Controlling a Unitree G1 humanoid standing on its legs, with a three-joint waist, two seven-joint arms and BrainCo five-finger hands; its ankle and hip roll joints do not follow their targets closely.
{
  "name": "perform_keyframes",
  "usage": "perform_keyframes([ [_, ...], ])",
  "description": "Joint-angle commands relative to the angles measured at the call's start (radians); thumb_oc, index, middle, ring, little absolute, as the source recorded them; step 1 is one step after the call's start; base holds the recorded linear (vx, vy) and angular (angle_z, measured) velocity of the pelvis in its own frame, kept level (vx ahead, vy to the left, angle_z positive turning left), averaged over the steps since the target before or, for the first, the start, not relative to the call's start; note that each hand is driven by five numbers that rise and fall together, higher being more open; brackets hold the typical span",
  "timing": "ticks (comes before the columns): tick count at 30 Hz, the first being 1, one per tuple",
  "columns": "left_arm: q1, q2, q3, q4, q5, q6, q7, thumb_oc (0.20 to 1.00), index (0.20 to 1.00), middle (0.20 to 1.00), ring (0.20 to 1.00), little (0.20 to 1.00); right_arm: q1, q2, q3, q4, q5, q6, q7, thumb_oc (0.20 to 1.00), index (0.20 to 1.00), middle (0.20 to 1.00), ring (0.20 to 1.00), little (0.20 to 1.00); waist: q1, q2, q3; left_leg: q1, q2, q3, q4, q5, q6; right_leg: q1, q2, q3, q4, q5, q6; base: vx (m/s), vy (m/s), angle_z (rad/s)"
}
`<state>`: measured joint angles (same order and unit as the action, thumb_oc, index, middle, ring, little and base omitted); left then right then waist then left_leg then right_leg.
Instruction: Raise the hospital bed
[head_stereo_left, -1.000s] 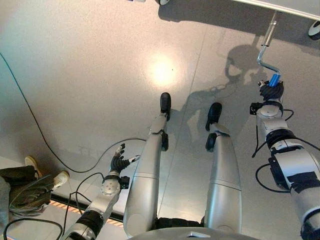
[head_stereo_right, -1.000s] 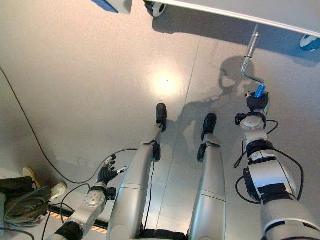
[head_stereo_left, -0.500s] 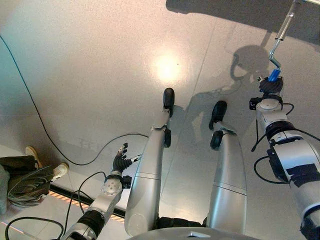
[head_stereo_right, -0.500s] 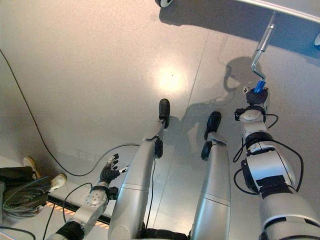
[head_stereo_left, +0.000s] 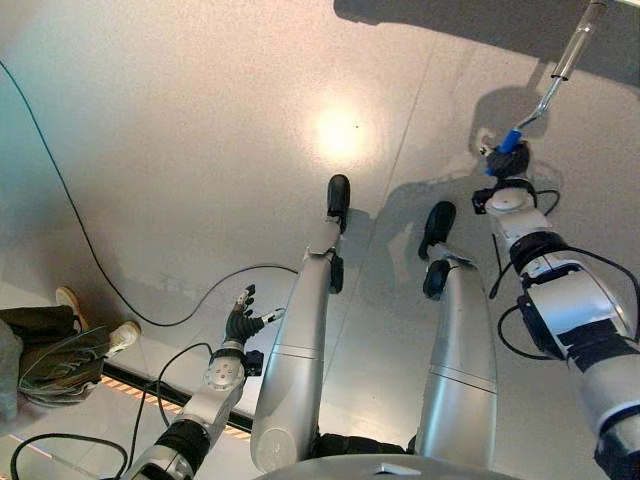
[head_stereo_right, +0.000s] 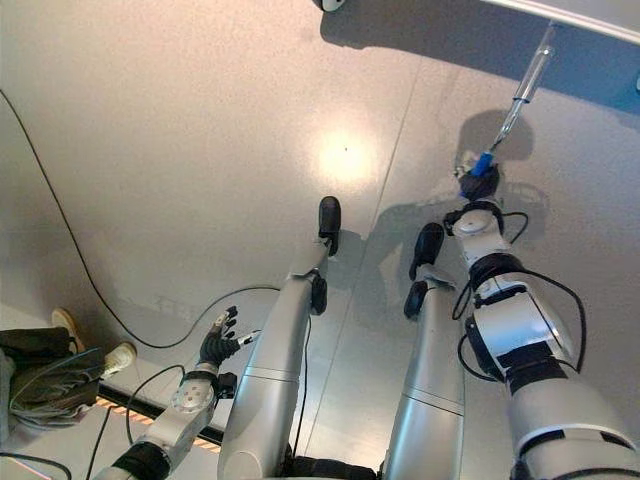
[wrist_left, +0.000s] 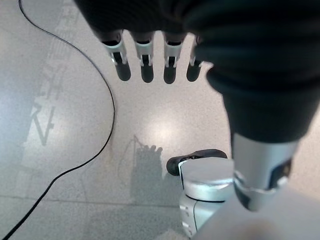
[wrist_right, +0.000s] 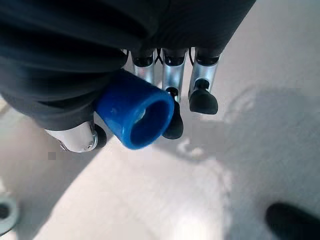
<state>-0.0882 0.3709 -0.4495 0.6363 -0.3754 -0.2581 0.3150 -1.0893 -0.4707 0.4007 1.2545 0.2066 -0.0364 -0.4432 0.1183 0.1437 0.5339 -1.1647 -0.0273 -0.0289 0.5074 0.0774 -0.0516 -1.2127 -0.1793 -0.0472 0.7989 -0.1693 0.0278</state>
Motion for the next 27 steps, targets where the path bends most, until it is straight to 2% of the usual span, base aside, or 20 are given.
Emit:
perform_keyframes([
  [1, -0.004, 0.002, -0.001, 0.028, -0.031, -0.010, 0.024, 1.000, 1.000, 1.000, 1.000, 1.000, -0.091, 0.070, 0.127, -0.187, -0.111, -0.083, 0.046, 0.200, 0.200, 0.200, 0.200, 0.200, -0.004, 0.091, -0.014, -0.018, -0.011, 0.011, 0.111, -0.086, -0.021, 0.010, -0.016, 0.026, -0.074, 0.105, 0.096, 0.00, 0.000, 0.00],
  [4, 0.001, 0.008, 0.011, 0.033, -0.035, -0.008, 0.031, 1.000, 1.000, 1.000, 1.000, 1.000, -0.100, 0.108, 0.149, -0.295, -0.113, -0.094, 0.041, 0.200, 0.200, 0.200, 0.200, 0.200, -0.011, 0.079, -0.014, -0.013, -0.011, 0.011, 0.102, -0.083, -0.021, 0.017, -0.015, 0.026, -0.083, 0.110, 0.096, 0.02, 0.004, 0.00],
  [5, 0.021, 0.012, 0.008, 0.039, -0.034, -0.008, 0.033, 1.000, 1.000, 1.000, 1.000, 1.000, -0.074, 0.131, 0.155, -0.358, -0.115, -0.100, 0.042, 0.200, 0.200, 0.200, 0.200, 0.200, -0.018, 0.068, -0.014, 0.024, -0.011, 0.015, 0.112, -0.122, -0.023, 0.050, -0.016, 0.028, -0.068, 0.073, 0.100, 0.00, 0.000, 0.00],
  [6, 0.005, 0.011, 0.017, 0.039, -0.034, -0.008, 0.033, 1.000, 1.000, 1.000, 1.000, 1.000, -0.092, 0.128, 0.156, -0.359, -0.115, -0.100, 0.041, 0.200, 0.200, 0.200, 0.200, 0.200, -0.017, 0.069, -0.014, -0.006, -0.010, 0.013, 0.096, -0.084, -0.021, 0.022, -0.014, 0.024, -0.086, 0.110, 0.095, 0.00, 0.000, 0.00],
  [9, 0.009, 0.017, 0.027, 0.046, -0.033, -0.007, 0.041, 1.000, 1.000, 1.000, 1.000, 1.000, -0.076, 0.147, 0.165, -0.496, -0.128, -0.113, 0.038, 0.200, 0.200, 0.200, 0.200, 0.200, -0.028, 0.051, -0.014, 0.003, -0.009, 0.012, 0.087, -0.082, -0.021, 0.032, -0.012, 0.025, -0.097, 0.112, 0.096, 0.01, 0.002, 0.00],
  [10, 0.025, 0.018, 0.019, 0.046, -0.033, -0.007, 0.041, 1.000, 1.000, 1.000, 1.000, 1.000, -0.058, 0.150, 0.164, -0.495, -0.128, -0.113, 0.038, 0.200, 0.200, 0.200, 0.200, 0.200, -0.028, 0.049, -0.014, 0.033, -0.009, 0.014, 0.103, -0.121, -0.023, 0.060, -0.013, 0.029, -0.079, 0.075, 0.100, 0.01, 0.007, 0.04],
  [11, 0.010, 0.017, 0.029, 0.047, -0.030, -0.005, 0.043, 1.000, 1.000, 1.000, 1.000, 1.000, -0.068, 0.146, 0.164, -0.534, -0.131, -0.116, 0.038, 0.200, 0.200, 0.200, 0.200, 0.200, -0.032, 0.045, -0.014, 0.007, -0.008, 0.014, 0.081, -0.081, -0.020, 0.036, -0.011, 0.025, -0.102, 0.114, 0.096, 0.01, 0.007, 0.04],
  [13, 0.011, 0.015, 0.032, 0.053, -0.032, -0.003, 0.045, 1.000, 1.000, 1.000, 1.000, 1.000, -0.045, 0.148, 0.152, -0.596, -0.123, -0.127, 0.031, 0.200, 0.200, 0.200, 0.200, 0.200, -0.039, 0.036, -0.014, 0.013, -0.006, 0.016, 0.075, -0.080, -0.020, 0.040, -0.009, 0.026, -0.109, 0.117, 0.096, -0.02, 0.009, -0.02],
  [18, 0.005, 0.001, 0.045, 0.078, -0.016, 0.006, 0.051, 1.000, 1.000, 1.000, 1.000, 1.000, 0.028, 0.130, 0.128, -0.745, -0.119, -0.155, 0.030, 0.200, 0.200, 0.200, 0.200, 0.200, -0.054, 0.020, -0.014, 0.039, -0.002, 0.024, 0.058, -0.078, -0.018, 0.062, -0.002, 0.029, -0.133, 0.125, 0.097, 0.00, 0.009, -0.06],
  [27, 0.013, -0.018, 0.070, 0.116, 0.020, 0.015, 0.031, 1.000, 1.000, 1.000, 1.000, 1.000, 0.204, 0.048, 0.049, -1.005, -0.030, -0.231, 0.052, 0.200, 0.200, 0.200, 0.200, 0.200, -0.078, 0.017, -0.014, 0.148, 0.005, 0.040, -0.022, -0.058, -0.019, 0.160, 0.007, 0.031, -0.222, 0.157, 0.106, -0.02, 0.003, -0.03],
])
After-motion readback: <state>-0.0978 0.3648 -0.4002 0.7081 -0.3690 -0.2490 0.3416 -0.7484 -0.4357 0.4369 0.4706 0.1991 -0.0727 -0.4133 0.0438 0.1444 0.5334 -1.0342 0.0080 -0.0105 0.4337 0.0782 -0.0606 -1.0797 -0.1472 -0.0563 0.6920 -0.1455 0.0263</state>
